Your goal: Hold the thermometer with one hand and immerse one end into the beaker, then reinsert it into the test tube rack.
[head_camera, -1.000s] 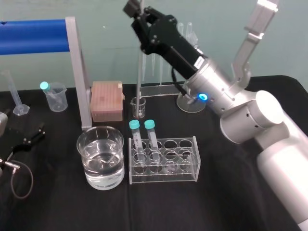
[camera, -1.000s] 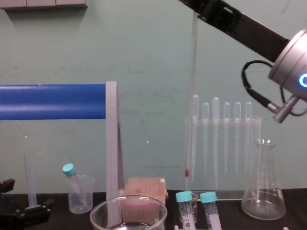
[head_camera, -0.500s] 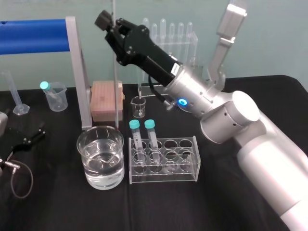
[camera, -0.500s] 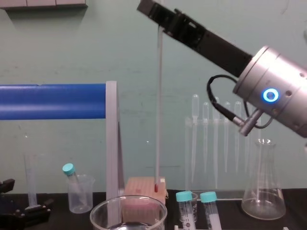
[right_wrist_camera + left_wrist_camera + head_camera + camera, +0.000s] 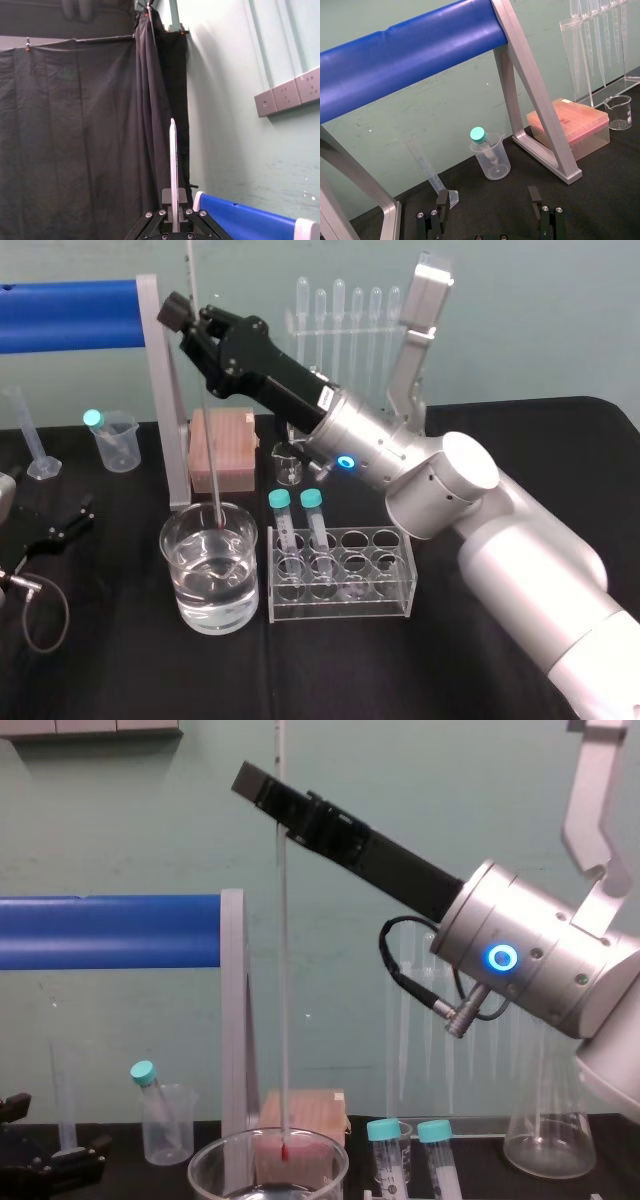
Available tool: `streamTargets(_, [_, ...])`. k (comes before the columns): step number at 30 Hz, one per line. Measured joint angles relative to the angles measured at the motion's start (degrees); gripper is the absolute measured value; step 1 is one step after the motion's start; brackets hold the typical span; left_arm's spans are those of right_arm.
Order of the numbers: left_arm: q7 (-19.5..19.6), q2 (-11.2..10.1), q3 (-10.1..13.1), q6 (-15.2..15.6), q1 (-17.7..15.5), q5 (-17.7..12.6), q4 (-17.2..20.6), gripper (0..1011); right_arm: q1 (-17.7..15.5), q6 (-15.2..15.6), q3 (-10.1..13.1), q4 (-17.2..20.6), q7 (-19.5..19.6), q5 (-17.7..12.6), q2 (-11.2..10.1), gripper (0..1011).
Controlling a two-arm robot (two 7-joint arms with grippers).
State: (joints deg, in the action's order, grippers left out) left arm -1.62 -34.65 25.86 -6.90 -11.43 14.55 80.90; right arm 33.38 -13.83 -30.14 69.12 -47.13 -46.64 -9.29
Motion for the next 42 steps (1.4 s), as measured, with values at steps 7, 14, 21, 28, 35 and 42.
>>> streamTargets(7, [0.0, 0.0, 0.0, 0.0, 0.0, 0.0, 0.0, 1008, 1.1, -0.8, -1.0, -3.5, -0.9, 0.8, 1.0, 56])
streamTargets(14, [0.0, 0.0, 0.0, 0.0, 0.0, 0.0, 0.0, 1008, 2.1, -1.6, -1.9, -7.1, -1.8, 2.3, 2.2, 55])
streamTargets(21, [0.0, 0.0, 0.0, 0.0, 0.0, 0.0, 0.0, 1008, 2.1, -1.8, -2.5, -8.6, -2.3, 3.6, 2.8, 55])
streamTargets(28, [0.0, 0.0, 0.0, 0.0, 0.0, 0.0, 0.0, 1008, 1.5, -1.8, -2.9, -8.9, -2.6, 4.6, 2.8, 55])
streamTargets(35, [0.0, 0.0, 0.0, 0.0, 0.0, 0.0, 0.0, 1008, 1.1, -1.9, -3.2, -9.1, -2.8, 5.3, 2.8, 56])
streamTargets(42, [0.0, 0.0, 0.0, 0.0, 0.0, 0.0, 0.0, 1008, 0.8, -1.8, -3.4, -9.4, -3.0, 5.7, 2.7, 55])
